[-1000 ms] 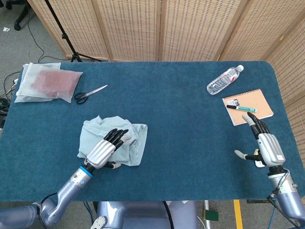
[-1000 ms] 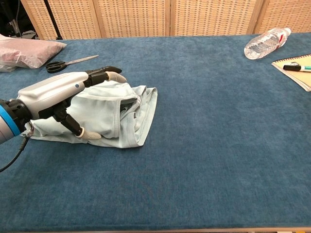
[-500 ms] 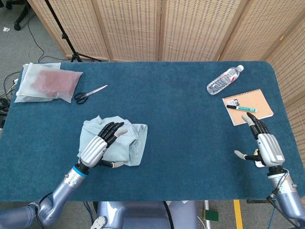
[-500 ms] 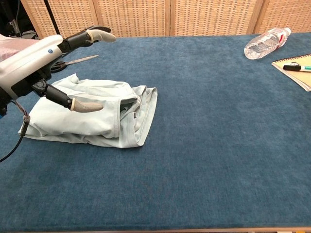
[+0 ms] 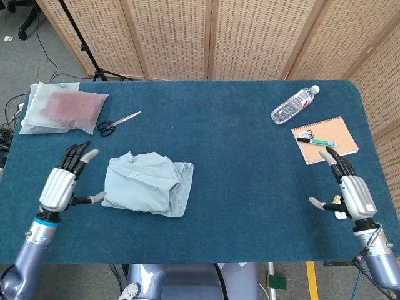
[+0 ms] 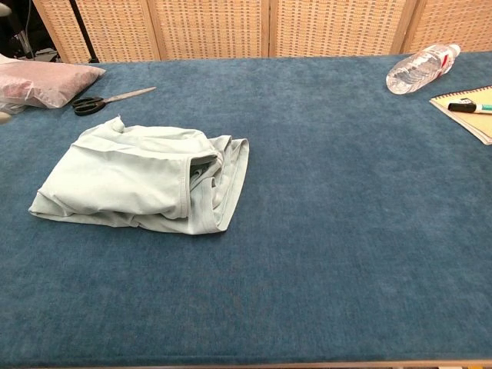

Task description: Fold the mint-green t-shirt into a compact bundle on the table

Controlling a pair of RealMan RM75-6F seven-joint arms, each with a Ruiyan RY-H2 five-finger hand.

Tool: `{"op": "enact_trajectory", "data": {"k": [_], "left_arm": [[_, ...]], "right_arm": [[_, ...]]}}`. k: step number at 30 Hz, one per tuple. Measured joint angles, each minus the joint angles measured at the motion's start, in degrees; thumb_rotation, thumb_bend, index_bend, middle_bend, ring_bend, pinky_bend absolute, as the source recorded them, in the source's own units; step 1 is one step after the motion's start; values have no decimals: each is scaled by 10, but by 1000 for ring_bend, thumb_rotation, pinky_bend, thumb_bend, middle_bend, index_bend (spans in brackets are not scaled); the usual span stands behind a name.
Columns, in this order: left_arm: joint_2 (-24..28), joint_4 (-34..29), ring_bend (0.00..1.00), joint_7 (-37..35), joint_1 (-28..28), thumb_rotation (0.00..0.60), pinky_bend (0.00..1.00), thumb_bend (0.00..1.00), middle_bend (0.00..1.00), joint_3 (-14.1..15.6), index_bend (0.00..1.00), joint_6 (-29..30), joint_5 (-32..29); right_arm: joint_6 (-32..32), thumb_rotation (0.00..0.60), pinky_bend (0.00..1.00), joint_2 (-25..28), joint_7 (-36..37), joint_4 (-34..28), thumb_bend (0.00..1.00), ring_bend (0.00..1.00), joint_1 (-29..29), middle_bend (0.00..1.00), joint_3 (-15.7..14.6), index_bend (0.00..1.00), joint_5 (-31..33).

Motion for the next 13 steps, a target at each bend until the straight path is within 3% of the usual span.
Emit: {"op": "enact_trajectory", "data": {"k": [8, 13], "left_arm": [[111, -87, 0, 80, 63, 467, 0, 0, 0, 0, 0, -11, -96], [140, -124, 0, 112, 89, 469, 0, 0, 0, 3, 0, -24, -119]], "right_arm": [[5, 600, 70, 0, -6, -3, 0, 0, -2, 0, -3, 0, -5], [3, 600, 70, -1, -5, -3, 0, 0, -1, 0, -2, 0, -5]]}}
